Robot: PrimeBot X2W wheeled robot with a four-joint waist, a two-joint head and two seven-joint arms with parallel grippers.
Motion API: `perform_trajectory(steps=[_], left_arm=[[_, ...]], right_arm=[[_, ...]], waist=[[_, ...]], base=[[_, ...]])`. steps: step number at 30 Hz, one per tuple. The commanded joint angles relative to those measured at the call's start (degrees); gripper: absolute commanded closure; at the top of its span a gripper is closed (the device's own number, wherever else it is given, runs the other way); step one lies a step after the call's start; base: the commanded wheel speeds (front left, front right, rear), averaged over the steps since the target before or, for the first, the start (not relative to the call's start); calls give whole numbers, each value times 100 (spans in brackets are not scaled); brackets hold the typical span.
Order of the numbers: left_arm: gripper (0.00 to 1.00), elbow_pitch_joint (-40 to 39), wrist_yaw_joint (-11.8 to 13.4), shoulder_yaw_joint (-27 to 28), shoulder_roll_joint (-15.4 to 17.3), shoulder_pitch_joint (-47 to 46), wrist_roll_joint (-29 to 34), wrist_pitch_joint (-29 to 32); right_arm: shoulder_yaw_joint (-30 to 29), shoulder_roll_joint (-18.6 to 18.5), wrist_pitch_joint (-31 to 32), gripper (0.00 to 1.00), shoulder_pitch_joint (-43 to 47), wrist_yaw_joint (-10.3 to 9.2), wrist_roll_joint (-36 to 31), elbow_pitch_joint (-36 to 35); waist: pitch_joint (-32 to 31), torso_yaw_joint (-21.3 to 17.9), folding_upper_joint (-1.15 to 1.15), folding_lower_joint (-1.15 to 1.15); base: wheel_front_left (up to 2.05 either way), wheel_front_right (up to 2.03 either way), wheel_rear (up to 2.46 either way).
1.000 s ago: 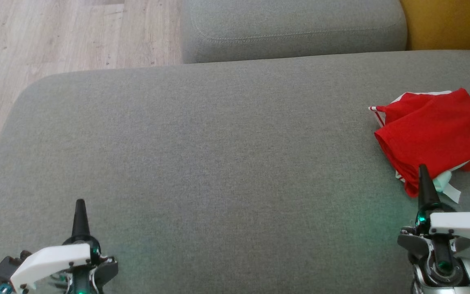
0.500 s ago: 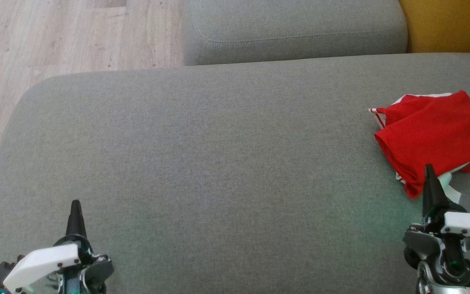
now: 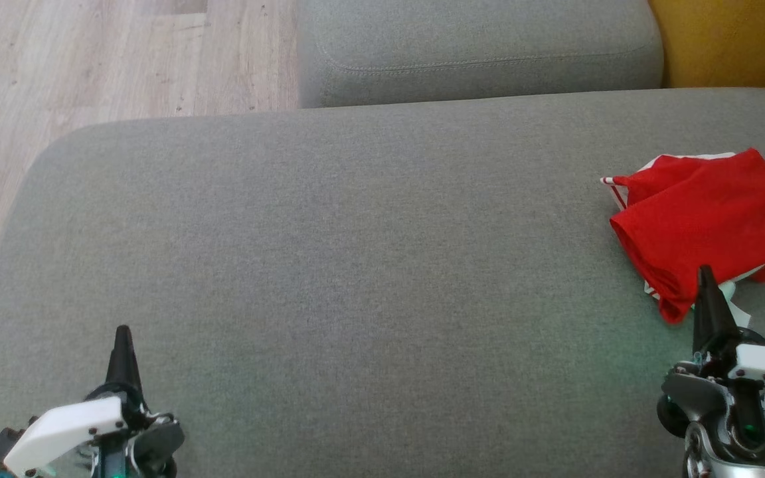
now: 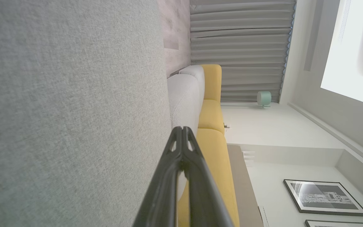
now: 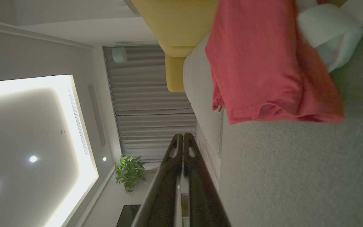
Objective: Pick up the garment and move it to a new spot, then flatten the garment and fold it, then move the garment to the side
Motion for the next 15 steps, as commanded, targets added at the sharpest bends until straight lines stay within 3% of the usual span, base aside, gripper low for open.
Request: perform_trajectory(steps=[1,15], left_arm=[[100,-211,-41,235,37,-301,-40,31],[100,-211,-41,239,34,-302,-36,34]], right_arm=[[104,-77,41,100,-99,40,26,-222],[77,-58,62,100,-101,40,4,-220]], waist=[[0,0,0,0],[0,0,0,0]], base=[[0,0,0],[0,0,0]])
